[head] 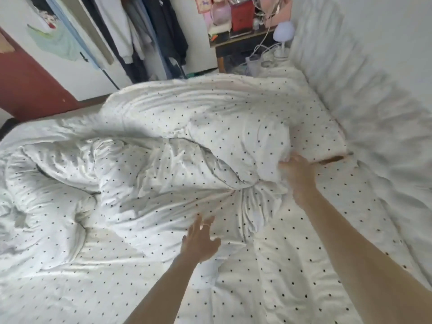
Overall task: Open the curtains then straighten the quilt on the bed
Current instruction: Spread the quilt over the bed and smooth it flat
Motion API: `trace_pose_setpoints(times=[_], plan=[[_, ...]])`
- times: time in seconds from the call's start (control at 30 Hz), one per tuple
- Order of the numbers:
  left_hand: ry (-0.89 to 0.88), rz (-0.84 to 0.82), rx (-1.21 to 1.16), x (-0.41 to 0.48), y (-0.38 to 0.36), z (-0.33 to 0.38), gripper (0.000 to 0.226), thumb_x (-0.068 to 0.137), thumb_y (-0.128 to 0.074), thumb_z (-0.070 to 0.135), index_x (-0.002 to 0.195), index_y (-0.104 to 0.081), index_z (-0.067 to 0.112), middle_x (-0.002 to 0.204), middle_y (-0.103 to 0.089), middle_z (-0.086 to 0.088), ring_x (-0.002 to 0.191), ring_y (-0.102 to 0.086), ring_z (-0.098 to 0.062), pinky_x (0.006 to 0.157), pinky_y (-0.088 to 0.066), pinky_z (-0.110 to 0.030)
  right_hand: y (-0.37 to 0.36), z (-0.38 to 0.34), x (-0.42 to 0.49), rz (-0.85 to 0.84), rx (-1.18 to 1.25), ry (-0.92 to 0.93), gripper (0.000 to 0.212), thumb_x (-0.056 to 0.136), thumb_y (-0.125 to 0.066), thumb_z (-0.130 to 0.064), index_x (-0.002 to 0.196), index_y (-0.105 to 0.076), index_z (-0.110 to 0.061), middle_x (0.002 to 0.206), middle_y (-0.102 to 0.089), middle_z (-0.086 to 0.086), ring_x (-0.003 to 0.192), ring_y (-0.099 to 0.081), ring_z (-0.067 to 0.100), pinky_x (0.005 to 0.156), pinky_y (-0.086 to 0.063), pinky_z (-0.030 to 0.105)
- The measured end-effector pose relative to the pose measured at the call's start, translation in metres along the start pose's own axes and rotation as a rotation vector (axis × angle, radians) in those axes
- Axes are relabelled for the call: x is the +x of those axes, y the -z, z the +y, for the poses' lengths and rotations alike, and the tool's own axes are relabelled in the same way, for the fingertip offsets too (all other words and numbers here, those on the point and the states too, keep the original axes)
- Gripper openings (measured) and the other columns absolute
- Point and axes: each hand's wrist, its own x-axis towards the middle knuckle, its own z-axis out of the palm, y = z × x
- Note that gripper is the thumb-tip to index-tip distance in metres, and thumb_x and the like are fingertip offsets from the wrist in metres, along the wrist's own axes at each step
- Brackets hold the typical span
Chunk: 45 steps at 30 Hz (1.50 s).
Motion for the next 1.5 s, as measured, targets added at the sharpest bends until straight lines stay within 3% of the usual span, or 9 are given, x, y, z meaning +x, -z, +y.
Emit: trace_pose_setpoints(times=[0.13, 0.27, 0.4, 0.57, 0.7, 0.8, 1.0, 1.27, 1.5], plan=[[0.017, 0.045, 0.175, 0.006, -0.027, -0.037, 0.070, 0.090, -0.052, 0.055, 0.151, -0.021, 0.043, 0.164, 0.010, 0.009, 0.150, 0.000, -0.019, 0.119, -0.006, -0.057, -0.035, 0.090, -0.029, -0.157, -0.118, -0.183, 0.044, 0.093, -0.063, -0.022, 0.135, -0.054, -0.012, 0.130, -0.055, 0.003, 0.122, -0.053, 0.022, 0.103, -0.042, 0.038], [0.035, 0.356, 0.085, -0.007, -0.048, -0.067, 0.077, 0.083, -0.052, 0.071, 0.150, -0.021, 0.048, 0.162, 0.000, 0.012, 0.149, -0.004, -0.015, 0.118, -0.006, -0.052, -0.066, 0.161, -0.082, -0.198, -0.209, -0.266, 0.017, 0.085, -0.069, -0.035, 0.086, -0.058, -0.023, 0.081, -0.055, -0.007, 0.073, -0.055, 0.017, 0.070, -0.045, 0.020], [0.208, 0.465, -0.217, -0.019, -0.071, -0.107, 0.075, 0.082, -0.058, 0.064, 0.147, -0.022, 0.052, 0.159, -0.015, 0.010, 0.142, -0.027, -0.023, 0.112, -0.028, -0.048, -0.108, 0.225, -0.146, -0.449, -0.170, -0.572, 0.095, 0.070, -0.078, -0.064, 0.131, -0.052, 0.004, 0.136, -0.053, 0.028, 0.121, -0.053, 0.042, 0.099, -0.047, 0.051], [0.253, 0.337, -0.418, -0.019, -0.093, -0.164, 0.068, 0.089, -0.057, 0.055, 0.146, -0.019, 0.053, 0.155, -0.021, 0.006, 0.131, -0.043, -0.025, 0.102, -0.040, -0.046, -0.176, 0.268, -0.196, -0.554, -0.495, -0.302, 0.152, 0.042, -0.078, -0.076, 0.157, 0.003, -0.017, 0.164, 0.006, 0.001, 0.150, 0.002, 0.016, 0.121, -0.012, 0.034], [0.185, 0.311, -0.478, -0.019, -0.095, -0.207, 0.070, 0.091, -0.060, 0.035, 0.145, -0.019, 0.052, 0.150, -0.027, 0.004, 0.127, -0.044, -0.020, 0.094, -0.042, -0.040, -0.198, 0.260, -0.196, -0.265, -0.618, 0.050, 0.085, 0.072, -0.079, -0.052, 0.140, -0.050, -0.011, 0.142, -0.052, 0.007, 0.135, -0.040, 0.028, 0.111, -0.031, 0.033], [0.297, 0.238, -0.581, -0.024, -0.083, -0.234, 0.067, 0.094, -0.057, 0.030, 0.151, -0.023, 0.034, 0.152, -0.025, -0.012, 0.133, -0.039, -0.028, 0.104, -0.037, -0.045, -0.187, 0.192, -0.203, -0.161, -0.266, 0.012, 0.030, 0.071, -0.074, -0.049, 0.092, -0.062, -0.032, 0.082, -0.071, -0.013, 0.078, -0.067, 0.012, 0.059, -0.047, 0.010], [0.455, 0.016, -0.939, -0.049, 0.004, -0.227, 0.082, 0.092, -0.044, 0.066, 0.152, -0.027, 0.013, 0.153, -0.033, -0.015, 0.134, -0.037, -0.037, 0.109, -0.031, -0.055, -0.133, 0.003, -0.208, -0.150, 0.544, -0.130, 0.019, 0.075, -0.072, -0.030, 0.090, -0.076, -0.021, 0.087, -0.073, 0.005, 0.079, -0.072, 0.028, 0.064, -0.058, 0.041], [0.164, -0.347, -1.600, -0.085, 0.094, -0.102, 0.115, 0.062, -0.046, 0.093, 0.147, -0.036, 0.017, 0.129, -0.061, -0.018, 0.118, -0.058, -0.039, 0.100, -0.041, -0.061, -0.103, -0.103, -0.247, -0.183, 0.575, -0.261, 0.031, 0.091, -0.055, -0.024, 0.082, -0.082, -0.011, 0.094, -0.076, 0.013, 0.079, -0.074, 0.029, 0.065, -0.061, 0.038], [0.013, -0.072, -1.541, -0.119, 0.111, -0.002, 0.013, 0.087, -0.057, 0.026, 0.081, -0.062, 0.016, 0.069, -0.059, -0.002, 0.067, -0.056, -0.018, 0.072, -0.051, -0.033, -0.053, -0.092, -0.259, -0.241, 0.671, -0.282, 0.041, 0.085, -0.069, -0.026, 0.121, -0.065, -0.009, 0.111, -0.073, 0.009, 0.098, -0.071, 0.027, 0.078, -0.059, 0.036]])
